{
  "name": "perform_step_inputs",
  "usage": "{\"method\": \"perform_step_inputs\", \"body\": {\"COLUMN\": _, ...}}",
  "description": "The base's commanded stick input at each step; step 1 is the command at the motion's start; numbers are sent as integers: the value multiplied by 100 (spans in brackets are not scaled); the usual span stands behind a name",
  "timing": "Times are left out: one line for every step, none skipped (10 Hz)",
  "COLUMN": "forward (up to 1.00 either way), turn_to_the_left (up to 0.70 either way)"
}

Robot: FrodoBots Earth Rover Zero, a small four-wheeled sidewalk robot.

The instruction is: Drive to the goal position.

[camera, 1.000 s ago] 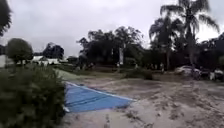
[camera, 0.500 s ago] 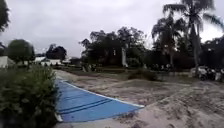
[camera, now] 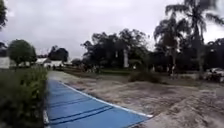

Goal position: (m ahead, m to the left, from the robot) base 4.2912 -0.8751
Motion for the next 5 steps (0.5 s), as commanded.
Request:
{"method": "perform_step_inputs", "body": {"forward": 50, "turn_to_the_left": 44}}
{"method": "perform_step_inputs", "body": {"forward": 50, "turn_to_the_left": 27}}
{"method": "perform_step_inputs", "body": {"forward": 50, "turn_to_the_left": 3}}
{"method": "perform_step_inputs", "body": {"forward": 50, "turn_to_the_left": 0}}
{"method": "perform_step_inputs", "body": {"forward": 50, "turn_to_the_left": 0}}
